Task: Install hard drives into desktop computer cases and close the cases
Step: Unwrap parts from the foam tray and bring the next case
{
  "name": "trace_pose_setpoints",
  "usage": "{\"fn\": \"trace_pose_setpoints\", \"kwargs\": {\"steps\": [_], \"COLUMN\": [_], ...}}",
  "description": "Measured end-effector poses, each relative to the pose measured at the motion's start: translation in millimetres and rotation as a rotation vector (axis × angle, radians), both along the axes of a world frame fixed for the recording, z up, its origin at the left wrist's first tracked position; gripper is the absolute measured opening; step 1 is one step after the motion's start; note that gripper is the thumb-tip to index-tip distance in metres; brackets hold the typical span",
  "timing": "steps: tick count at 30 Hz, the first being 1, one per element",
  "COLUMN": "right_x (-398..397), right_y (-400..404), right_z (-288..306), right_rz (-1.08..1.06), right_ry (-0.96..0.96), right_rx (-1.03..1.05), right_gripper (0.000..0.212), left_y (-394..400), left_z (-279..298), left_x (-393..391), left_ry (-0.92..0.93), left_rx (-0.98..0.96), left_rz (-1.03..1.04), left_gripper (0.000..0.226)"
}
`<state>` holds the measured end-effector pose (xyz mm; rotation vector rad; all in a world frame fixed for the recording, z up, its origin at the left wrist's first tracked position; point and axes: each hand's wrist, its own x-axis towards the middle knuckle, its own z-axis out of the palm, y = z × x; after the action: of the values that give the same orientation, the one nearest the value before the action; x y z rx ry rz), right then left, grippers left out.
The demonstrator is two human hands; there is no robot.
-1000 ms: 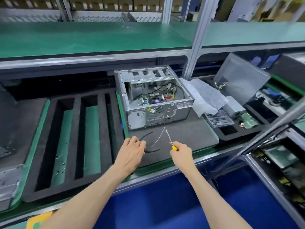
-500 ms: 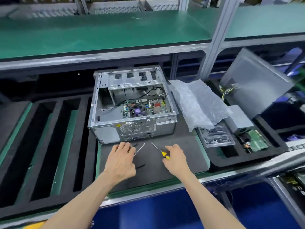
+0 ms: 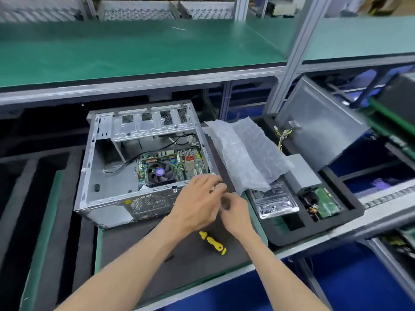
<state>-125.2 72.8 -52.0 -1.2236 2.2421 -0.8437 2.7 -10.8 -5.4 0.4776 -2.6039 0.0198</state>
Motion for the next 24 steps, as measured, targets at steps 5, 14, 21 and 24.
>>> {"fn": "trace_pose_setpoints", "kwargs": {"steps": [5, 14, 21, 24], "right_x": [20.1, 100.3, 158.5, 180.0], "right_y": [-37.0, -132.4, -150.3, -155.3], "right_z": [35.6, 62.4, 49.8, 46.9], "right_rz": [-0.31, 0.149, 0.163, 0.198], "right_ry": [-0.091, -0.192, -0.222, -0.244], "right_rx": [-0.269, -0.032, -0.049, -0.066], "right_gripper": [0.022, 0.045, 0.05, 0.046], "left_y": [-68.3, -120.9, -126.4, -125.6], "left_z": [28.1, 10.6, 17.6, 19.5], "left_x": [13.5, 94.8, 157.1, 180.3], "left_ry": [-0.099, -0.386, -0.369, -0.365], "left_rx": [0.211, 0.57, 0.541, 0.469], "left_rz": [0.385, 0.414, 0.519, 0.599], "left_gripper": [0.044, 0.057, 0.057, 0.058]}}
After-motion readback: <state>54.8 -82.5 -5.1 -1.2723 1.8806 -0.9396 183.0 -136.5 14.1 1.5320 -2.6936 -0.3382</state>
